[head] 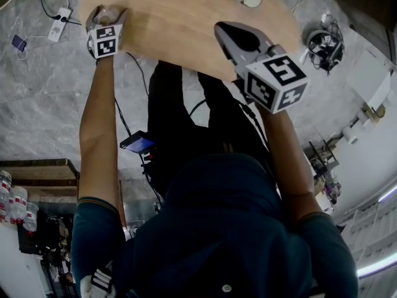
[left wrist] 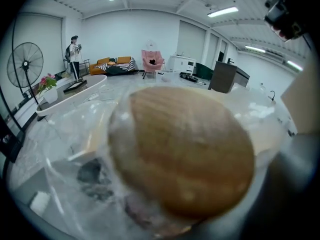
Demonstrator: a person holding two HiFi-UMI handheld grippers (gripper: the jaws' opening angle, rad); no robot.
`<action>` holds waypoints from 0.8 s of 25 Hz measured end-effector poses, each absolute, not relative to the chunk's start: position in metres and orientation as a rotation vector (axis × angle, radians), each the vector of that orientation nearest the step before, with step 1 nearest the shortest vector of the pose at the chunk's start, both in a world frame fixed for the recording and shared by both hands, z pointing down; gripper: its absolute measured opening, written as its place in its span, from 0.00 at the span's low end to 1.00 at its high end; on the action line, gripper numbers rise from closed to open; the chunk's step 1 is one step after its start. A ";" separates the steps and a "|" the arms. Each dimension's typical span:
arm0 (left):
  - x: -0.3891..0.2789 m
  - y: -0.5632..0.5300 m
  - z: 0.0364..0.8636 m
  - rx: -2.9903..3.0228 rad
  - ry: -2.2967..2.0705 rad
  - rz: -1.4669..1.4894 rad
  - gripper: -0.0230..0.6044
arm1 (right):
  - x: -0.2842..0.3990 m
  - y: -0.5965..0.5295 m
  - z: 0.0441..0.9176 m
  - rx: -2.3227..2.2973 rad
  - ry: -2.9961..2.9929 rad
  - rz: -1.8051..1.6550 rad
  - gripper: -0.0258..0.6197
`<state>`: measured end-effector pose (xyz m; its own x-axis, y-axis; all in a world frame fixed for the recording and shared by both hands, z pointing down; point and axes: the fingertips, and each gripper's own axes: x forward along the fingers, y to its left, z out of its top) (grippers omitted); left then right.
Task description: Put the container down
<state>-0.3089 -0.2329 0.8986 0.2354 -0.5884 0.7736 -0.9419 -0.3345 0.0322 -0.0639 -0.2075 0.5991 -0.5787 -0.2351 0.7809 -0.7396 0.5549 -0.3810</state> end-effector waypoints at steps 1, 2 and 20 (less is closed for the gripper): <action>-0.308 -0.232 0.898 2.013 -1.406 0.918 0.70 | -0.063 -0.208 0.599 0.777 -2.103 0.943 0.06; -0.308 -0.232 0.899 2.013 -1.415 0.911 0.70 | -0.063 -0.208 0.600 0.773 -2.103 0.944 0.06; -0.312 -0.205 0.881 2.018 -1.467 0.953 0.77 | -0.072 -0.208 0.591 0.687 -2.151 0.920 0.06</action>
